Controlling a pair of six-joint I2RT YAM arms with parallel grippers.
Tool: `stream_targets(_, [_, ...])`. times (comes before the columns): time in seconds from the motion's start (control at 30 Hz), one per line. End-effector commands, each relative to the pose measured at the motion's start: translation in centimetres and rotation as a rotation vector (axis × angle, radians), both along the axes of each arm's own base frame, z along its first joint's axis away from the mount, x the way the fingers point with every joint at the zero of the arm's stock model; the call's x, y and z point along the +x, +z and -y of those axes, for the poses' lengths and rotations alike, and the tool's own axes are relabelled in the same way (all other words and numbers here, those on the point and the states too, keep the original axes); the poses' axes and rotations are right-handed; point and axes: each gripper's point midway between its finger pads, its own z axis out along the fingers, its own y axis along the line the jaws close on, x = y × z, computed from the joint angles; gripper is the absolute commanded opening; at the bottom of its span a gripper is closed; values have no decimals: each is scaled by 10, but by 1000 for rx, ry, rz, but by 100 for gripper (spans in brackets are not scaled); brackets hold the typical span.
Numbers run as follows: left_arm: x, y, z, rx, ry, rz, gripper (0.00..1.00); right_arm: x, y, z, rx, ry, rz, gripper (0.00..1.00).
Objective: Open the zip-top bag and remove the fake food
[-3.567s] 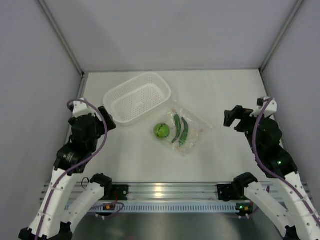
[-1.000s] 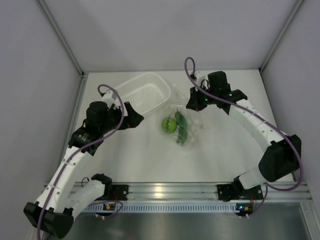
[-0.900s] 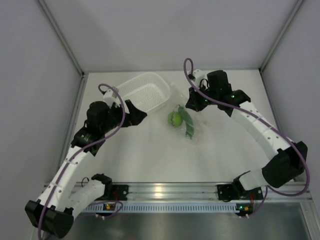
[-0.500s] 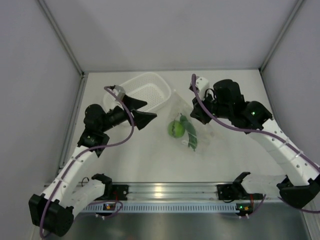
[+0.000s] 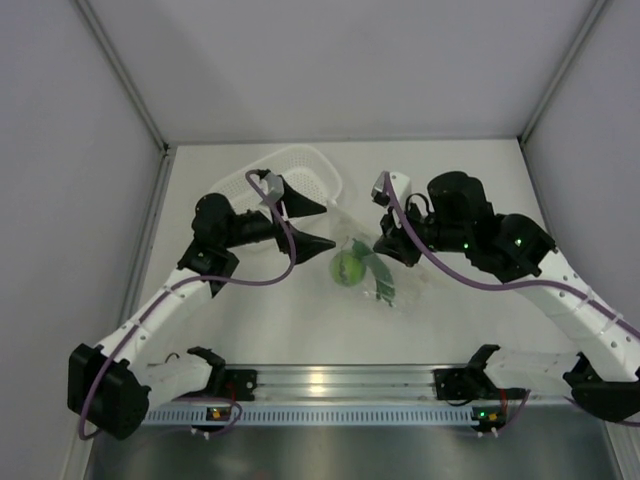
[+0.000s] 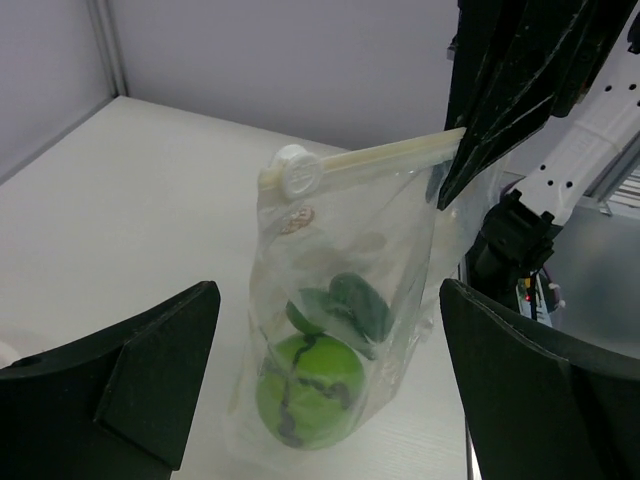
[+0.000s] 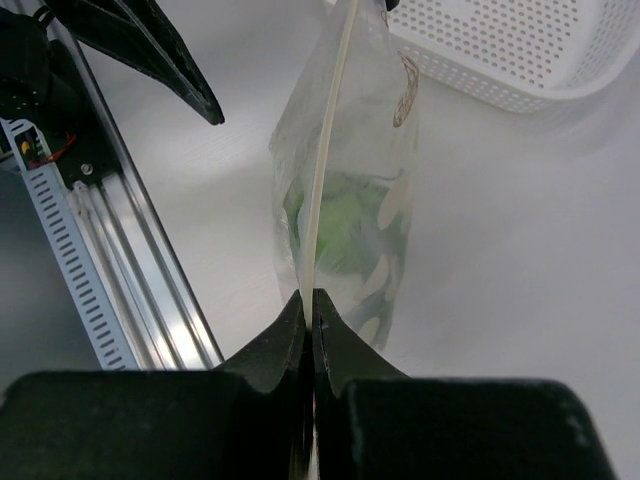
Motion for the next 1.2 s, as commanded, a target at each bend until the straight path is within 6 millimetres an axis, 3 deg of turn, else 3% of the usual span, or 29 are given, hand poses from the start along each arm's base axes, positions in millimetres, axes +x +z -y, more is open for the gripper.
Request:
stream_targets(0.0, [-12,44,9,-56,-54,200,97,-12,35,-2,77,62,88,0])
stream_targets(0.17, [-17,55,16,-63,-100,232,94,-20,36,-6,85,121,89,0])
stream_targets(0.27, [-19,54,18,-56,-123,244,84,-24,40,-5,97,135,103,0])
stream_targets(0.4, [-28,53,19,-47,-177,256,58,-28,45,-4,118,158,133,0])
stream_targets(0.43, [-30,54,19,-48,-185,261,45,-29,44,-3,119,162,136,0])
stream_targets(0.53, [-36,56,18,-49,-203,268,18,-28,49,1,134,141,167,0])
stream_targets(0.87, [-50,69,16,-69,-220,294,15,-23,39,-4,111,145,144,0])
stream_targets(0.97, [-50,72,16,-75,-211,298,8,-24,39,-6,114,154,139,0])
stream_targets(1.0, [-50,72,16,-75,-209,298,0,-25,39,-6,115,156,140,0])
stream_targets(1.17, [-50,69,18,-71,-222,275,0,-21,37,-7,107,147,145,0])
